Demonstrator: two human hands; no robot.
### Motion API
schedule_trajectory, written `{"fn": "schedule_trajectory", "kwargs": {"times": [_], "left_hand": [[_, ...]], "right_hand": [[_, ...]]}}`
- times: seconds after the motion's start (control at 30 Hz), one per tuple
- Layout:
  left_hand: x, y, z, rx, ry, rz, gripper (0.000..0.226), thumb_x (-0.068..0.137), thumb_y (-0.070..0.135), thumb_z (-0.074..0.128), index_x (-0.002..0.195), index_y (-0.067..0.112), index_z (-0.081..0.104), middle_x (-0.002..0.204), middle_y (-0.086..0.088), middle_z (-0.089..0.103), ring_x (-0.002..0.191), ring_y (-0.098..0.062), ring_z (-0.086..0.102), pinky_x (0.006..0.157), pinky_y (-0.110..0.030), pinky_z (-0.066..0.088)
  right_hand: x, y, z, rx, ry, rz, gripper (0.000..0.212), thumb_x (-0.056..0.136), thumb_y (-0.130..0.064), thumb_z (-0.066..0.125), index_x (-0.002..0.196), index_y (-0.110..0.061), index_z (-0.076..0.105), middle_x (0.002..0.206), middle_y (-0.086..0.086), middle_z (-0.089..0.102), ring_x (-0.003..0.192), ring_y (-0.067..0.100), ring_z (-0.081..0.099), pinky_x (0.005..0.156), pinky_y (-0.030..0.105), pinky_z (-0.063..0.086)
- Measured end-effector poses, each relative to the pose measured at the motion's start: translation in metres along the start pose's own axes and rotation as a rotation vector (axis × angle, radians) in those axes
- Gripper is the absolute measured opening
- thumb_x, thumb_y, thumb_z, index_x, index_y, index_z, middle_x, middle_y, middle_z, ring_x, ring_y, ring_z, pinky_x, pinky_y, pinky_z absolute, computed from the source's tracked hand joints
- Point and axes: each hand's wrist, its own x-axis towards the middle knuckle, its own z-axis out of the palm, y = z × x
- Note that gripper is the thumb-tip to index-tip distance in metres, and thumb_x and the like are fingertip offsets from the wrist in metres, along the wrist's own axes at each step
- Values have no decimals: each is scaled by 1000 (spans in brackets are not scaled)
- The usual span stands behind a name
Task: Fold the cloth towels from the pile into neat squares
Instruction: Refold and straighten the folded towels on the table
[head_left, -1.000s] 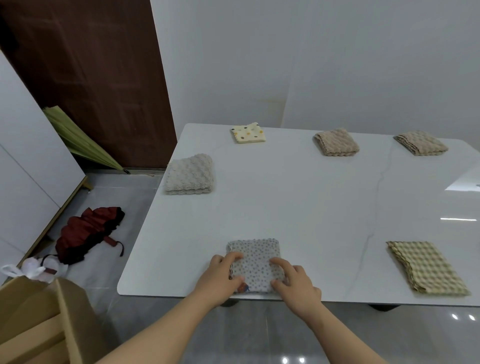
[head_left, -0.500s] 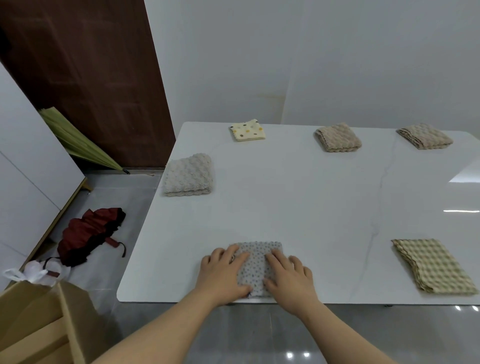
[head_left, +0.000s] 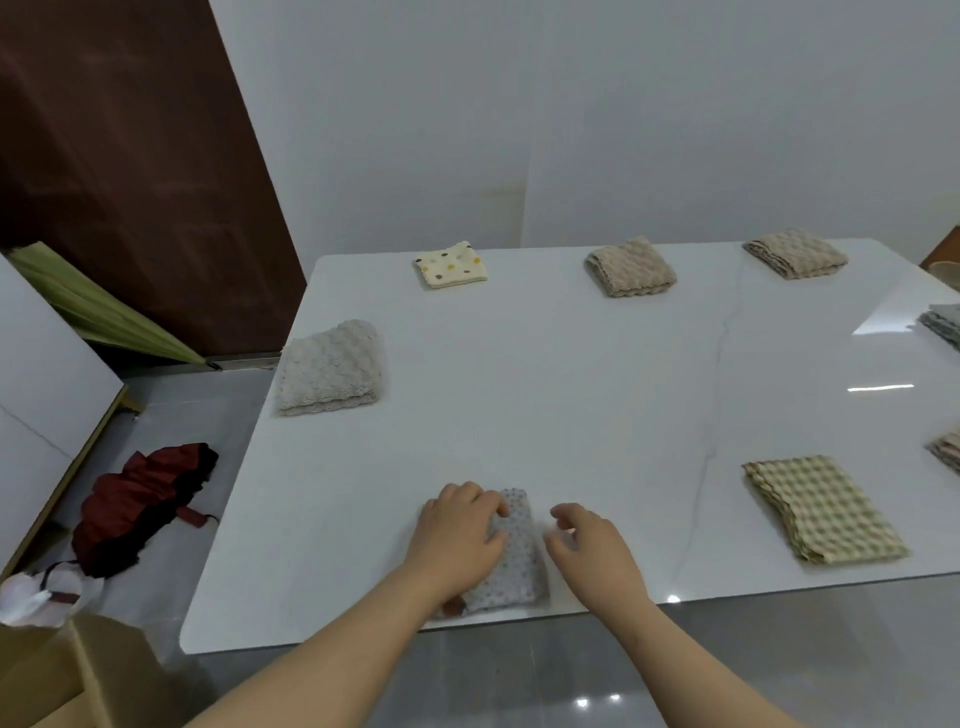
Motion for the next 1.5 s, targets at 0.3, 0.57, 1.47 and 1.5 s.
{"fn": "schedule_trajectory", "kwargs": {"times": [0.3, 0.57, 1.47, 1.5], "left_hand": [[62, 115, 31, -130, -56, 11, 29, 96, 24, 39, 123, 22, 50, 123, 2, 52, 111, -15, 51, 91, -27, 40], [99, 218, 73, -267, -117, -85, 30, 96, 23, 39, 125, 23, 48, 122, 1, 53, 107, -16, 53, 87, -25, 41], [113, 238, 108, -360, -89, -195, 38, 91, 22, 52, 129, 27, 45, 133, 4, 42, 102, -6, 44, 83, -16, 35], [111, 235, 108, -356, -131, -180, 49, 88, 25, 58, 133, 29, 40, 136, 5, 37, 108, -7, 44, 86, -16, 35]], "right_hand": [[17, 88, -87, 86, 241, -8, 25, 94, -19, 45, 114, -18, 59, 94, -9, 56, 89, 10, 51, 74, 21, 37], [34, 183, -167, -122, 361, 81, 25, 90, -17, 50, 110, -17, 63, 115, 2, 62, 108, 23, 50, 83, 30, 34], [45, 237, -183, 197, -135, -60, 26, 90, -14, 51, 110, -30, 55, 108, -10, 42, 80, 1, 49, 72, 15, 40], [45, 237, -183, 170, -152, -57, 32, 88, -16, 53, 118, -28, 53, 109, -10, 40, 84, 3, 49, 76, 17, 40]]}}
